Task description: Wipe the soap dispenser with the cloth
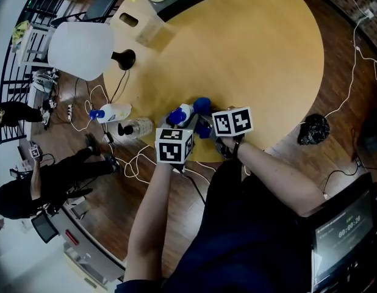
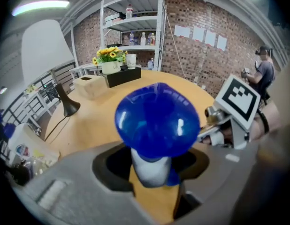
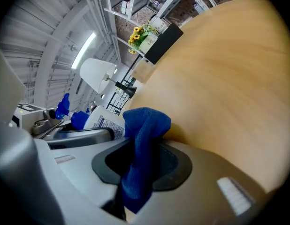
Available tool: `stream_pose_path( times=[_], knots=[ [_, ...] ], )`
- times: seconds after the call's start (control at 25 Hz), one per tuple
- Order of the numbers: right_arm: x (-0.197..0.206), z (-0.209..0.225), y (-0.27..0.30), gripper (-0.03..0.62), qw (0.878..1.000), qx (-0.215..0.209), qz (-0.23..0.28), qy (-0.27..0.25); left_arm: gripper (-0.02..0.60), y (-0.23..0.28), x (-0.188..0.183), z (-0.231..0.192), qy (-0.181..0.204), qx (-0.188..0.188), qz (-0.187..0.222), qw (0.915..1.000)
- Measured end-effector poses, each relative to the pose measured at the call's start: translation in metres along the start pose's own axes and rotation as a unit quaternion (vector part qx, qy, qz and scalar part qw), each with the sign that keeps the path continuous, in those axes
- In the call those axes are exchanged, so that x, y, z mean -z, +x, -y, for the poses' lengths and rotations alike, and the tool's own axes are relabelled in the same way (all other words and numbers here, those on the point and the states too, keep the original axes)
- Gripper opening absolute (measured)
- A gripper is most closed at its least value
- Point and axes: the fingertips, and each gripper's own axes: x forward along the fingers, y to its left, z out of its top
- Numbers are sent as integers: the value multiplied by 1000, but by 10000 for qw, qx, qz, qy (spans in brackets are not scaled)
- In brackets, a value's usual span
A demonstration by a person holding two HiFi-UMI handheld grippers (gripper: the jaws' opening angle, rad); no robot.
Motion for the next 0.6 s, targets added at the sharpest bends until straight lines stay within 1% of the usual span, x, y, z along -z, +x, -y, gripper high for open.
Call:
stream_pose_path(
  times=[0.04,0.24,0.4,0.48,0.6],
  knots=[
    [1,2,1,104,9999,95,-37,1,209,2,1,-2,9,-69,-6,10000],
    [5,12,6,103,9982,537,-244,59,209,3,1,-4,-117,-117,131,9998],
    [5,17,8,101,9961,774,-414,29,209,3,1,-6,-325,-2,162,9993],
    [4,18,10,101,9953,845,-472,-2,207,2,1,-12,-620,96,238,9977],
    [3,19,10,103,9956,802,-469,70,207,1,2,-25,-1232,244,407,9912]
  ],
)
